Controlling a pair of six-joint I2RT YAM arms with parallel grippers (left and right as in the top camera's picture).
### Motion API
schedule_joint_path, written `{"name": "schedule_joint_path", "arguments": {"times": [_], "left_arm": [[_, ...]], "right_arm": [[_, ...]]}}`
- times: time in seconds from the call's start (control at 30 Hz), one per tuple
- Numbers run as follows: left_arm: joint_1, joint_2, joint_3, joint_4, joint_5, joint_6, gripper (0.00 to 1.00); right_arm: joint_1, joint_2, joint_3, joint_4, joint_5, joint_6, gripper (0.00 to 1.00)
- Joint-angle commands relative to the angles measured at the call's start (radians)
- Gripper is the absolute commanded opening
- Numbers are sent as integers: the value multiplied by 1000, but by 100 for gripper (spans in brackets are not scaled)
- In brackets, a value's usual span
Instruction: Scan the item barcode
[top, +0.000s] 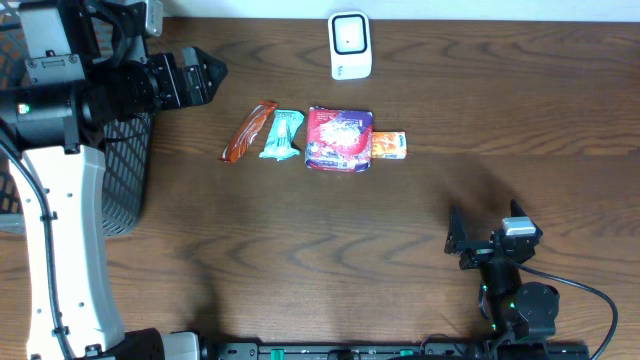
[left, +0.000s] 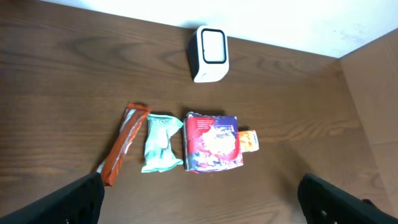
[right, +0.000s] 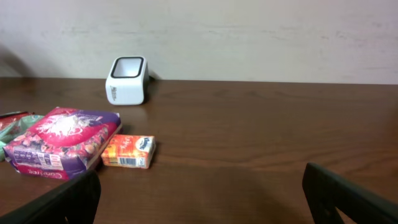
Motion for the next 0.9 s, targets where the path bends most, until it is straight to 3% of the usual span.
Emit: {"name": "schedule_joint_path", "arguments": {"times": [0.0, 0.87], "left_arm": [[2, 4, 4, 2, 35, 2, 100], [2, 4, 4, 2, 36, 2, 98]], "right_arm": [[-8, -4, -1, -4, 8, 4, 99], [-9, -4, -1, 25, 78, -27, 99]]}}
